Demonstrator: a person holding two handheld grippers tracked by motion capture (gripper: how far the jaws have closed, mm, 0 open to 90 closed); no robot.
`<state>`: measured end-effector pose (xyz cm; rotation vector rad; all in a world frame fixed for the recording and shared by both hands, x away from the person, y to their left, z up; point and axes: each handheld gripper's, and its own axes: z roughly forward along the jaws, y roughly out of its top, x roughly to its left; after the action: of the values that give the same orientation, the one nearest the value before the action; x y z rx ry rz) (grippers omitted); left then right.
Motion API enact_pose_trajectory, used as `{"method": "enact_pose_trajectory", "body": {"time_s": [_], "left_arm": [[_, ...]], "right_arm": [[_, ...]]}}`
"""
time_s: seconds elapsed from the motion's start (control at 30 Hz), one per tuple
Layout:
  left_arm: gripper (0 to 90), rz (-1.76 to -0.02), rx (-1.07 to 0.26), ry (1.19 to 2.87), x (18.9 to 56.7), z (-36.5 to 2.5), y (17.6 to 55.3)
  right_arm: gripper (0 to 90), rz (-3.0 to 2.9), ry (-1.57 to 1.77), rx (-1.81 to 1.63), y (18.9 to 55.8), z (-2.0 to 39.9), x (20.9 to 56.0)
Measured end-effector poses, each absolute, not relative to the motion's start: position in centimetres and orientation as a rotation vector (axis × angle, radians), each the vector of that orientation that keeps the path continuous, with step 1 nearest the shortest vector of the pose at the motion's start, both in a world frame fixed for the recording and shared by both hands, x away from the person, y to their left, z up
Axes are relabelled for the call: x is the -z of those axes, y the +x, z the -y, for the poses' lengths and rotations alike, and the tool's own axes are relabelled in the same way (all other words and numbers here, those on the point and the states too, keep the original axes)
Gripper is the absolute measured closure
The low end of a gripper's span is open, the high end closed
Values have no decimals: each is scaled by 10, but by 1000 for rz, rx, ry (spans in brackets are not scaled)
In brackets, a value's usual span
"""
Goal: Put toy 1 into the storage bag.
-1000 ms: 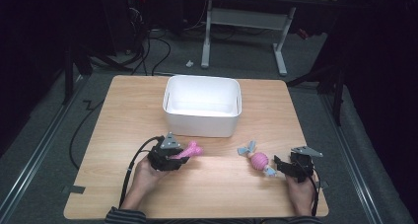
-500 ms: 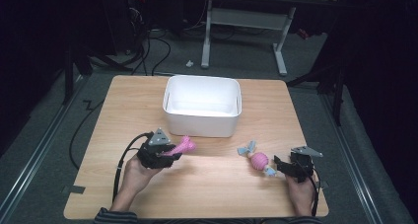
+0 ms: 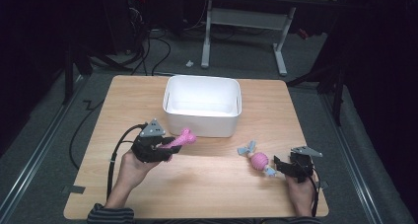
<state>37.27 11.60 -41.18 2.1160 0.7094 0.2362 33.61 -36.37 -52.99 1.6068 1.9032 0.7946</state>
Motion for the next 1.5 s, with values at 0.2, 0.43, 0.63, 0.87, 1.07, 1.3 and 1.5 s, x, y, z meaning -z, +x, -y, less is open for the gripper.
{"method": "enact_pose_trajectory", "body": {"time_s": [0.2,0.43,0.63,0.87,1.07,1.3,1.5], "left_arm": [[598,-721,-259,2089,393,-118,377],[598,-733,-267,2072,379,-121,384],[597,-745,-277,2063,372,-121,391],[597,-779,-314,2038,363,-121,403],[597,-783,-331,2054,355,-120,412],[598,-764,-352,2060,349,-116,420],[598,-771,-376,2085,345,-108,435]], "right_arm": [[281,-1904,1608,-795,336,364,530],[280,-1905,1606,-794,336,364,530],[280,-1904,1606,-794,336,364,530],[280,-1905,1605,-794,336,364,530],[280,-1905,1606,-794,336,364,530],[279,-1906,1605,-794,336,364,530],[279,-1906,1605,-794,336,364,530]]}}
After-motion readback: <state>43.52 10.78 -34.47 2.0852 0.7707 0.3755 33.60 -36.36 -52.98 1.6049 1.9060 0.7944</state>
